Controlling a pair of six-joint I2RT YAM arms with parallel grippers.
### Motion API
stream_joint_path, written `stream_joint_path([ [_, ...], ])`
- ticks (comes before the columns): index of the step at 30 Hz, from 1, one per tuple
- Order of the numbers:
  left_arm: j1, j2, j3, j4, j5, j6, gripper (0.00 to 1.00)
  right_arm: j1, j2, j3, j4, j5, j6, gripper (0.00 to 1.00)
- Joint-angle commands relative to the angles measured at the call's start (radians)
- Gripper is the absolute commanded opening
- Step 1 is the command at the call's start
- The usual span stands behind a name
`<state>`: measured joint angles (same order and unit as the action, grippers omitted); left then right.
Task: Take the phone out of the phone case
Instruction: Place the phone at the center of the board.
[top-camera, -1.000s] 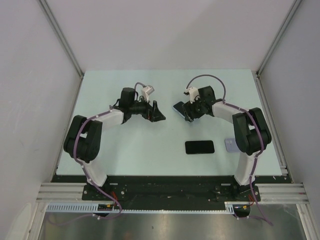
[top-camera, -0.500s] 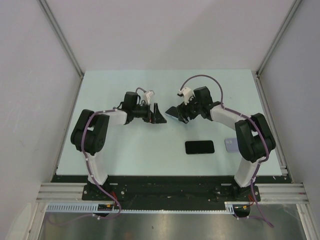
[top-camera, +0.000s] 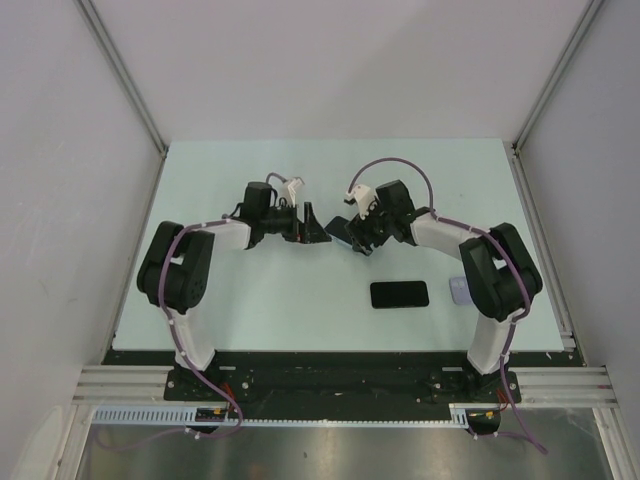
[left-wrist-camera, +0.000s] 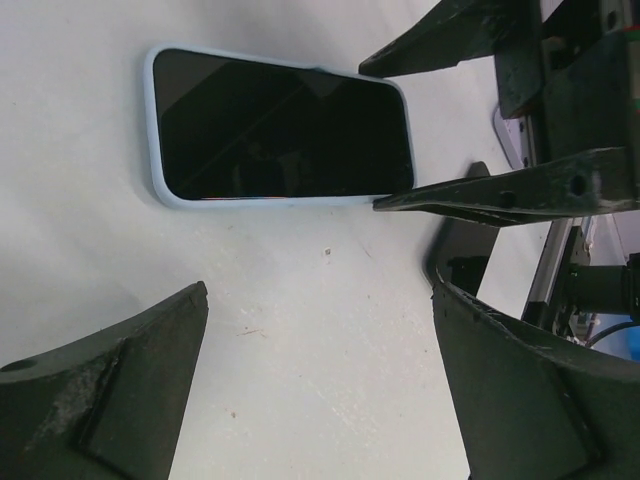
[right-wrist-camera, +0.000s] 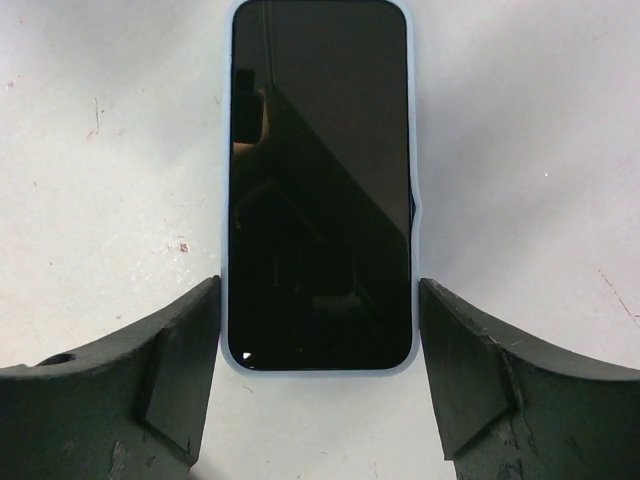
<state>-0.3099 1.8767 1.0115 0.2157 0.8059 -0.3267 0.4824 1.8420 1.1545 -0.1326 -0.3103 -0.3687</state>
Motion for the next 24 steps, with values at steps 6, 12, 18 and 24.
stream_joint_path([
  [6, 0.034, -0.128, -0.017, 0.045, -0.011, -0.026, 0.97, 0.033, 0.066, 0.093, -0.078, 0.026, -0.042, 0.54],
  [12, 0.043, -0.145, -0.024, 0.045, -0.027, -0.023, 0.97, 0.053, 0.134, 0.207, -0.149, 0.066, -0.062, 0.69],
  [18, 0.046, -0.156, -0.028, 0.048, -0.039, -0.021, 0.97, 0.081, 0.197, 0.300, -0.199, 0.111, -0.050, 0.76],
  [24, 0.058, -0.174, -0.031, 0.053, -0.045, -0.032, 0.98, 0.087, 0.267, 0.396, -0.266, 0.114, -0.050, 0.81],
])
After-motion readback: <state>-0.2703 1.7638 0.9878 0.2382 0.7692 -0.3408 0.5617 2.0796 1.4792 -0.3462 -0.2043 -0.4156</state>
